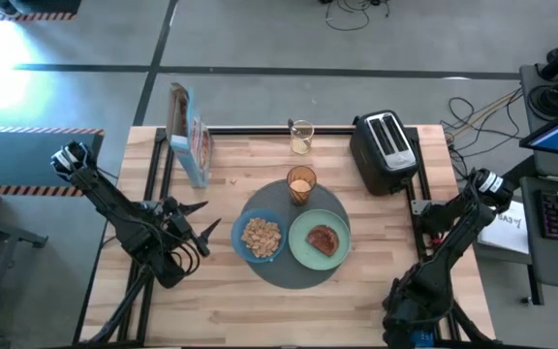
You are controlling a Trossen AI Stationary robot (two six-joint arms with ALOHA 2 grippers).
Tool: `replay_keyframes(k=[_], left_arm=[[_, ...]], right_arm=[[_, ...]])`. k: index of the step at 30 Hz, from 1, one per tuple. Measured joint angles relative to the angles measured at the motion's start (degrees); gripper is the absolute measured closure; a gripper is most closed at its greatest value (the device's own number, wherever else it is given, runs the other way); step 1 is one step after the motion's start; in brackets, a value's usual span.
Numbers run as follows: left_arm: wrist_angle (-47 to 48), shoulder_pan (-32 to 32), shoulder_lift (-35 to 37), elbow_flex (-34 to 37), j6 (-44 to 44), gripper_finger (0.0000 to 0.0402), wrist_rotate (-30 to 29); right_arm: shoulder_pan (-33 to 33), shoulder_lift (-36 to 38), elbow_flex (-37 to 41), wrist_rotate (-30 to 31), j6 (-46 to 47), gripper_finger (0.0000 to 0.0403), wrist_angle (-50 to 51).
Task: Arrange a breakfast setting
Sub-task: Put the red apple on the light green plate
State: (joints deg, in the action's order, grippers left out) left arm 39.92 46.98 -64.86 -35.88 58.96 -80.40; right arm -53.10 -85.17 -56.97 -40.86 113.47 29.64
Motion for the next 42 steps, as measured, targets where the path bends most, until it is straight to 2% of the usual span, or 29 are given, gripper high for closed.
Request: replay_keyframes(k=[7,11,19,28,34,38,42], left_arm=[[0.02,0.00,0.00,0.00,0.00,0.0132,0.07],[0.04,0.00,0.00,0.02,0.00,0.0132,0.39],[0.02,0.00,0.00,0.00,0.00,0.0132,0.42],[-0.02,0.00,0.00,0.01,0.00,0.0132,0.44],[-0.07,-0.01,0.00,0.01,0.00,0.0132,-0.23],[-0.25,-0.13,0.02,0.00,0.01,0.0132,-0.66],[-0.35,-0.13,0.02,0.00,0.00,0.0132,-0.66]], right_arm=[[0.00,-1.02,0.00,4.78,-2.49,0.0076,12.30],[-0.01,-2.50,0.04,4.98,-5.46,0.0076,17.22],[0.11,-8.38,0.02,8.28,-14.18,0.0076,16.14],[0.28,-16.22,-0.45,5.73,-23.62,0.0076,15.74],[0.26,-16.41,-1.58,3.09,-25.06,0.0077,14.50],[0.14,-14.71,-1.98,6.19,-26.47,0.0079,14.64],[0.24,-12.63,-1.72,12.65,-24.45,0.0079,15.53]])
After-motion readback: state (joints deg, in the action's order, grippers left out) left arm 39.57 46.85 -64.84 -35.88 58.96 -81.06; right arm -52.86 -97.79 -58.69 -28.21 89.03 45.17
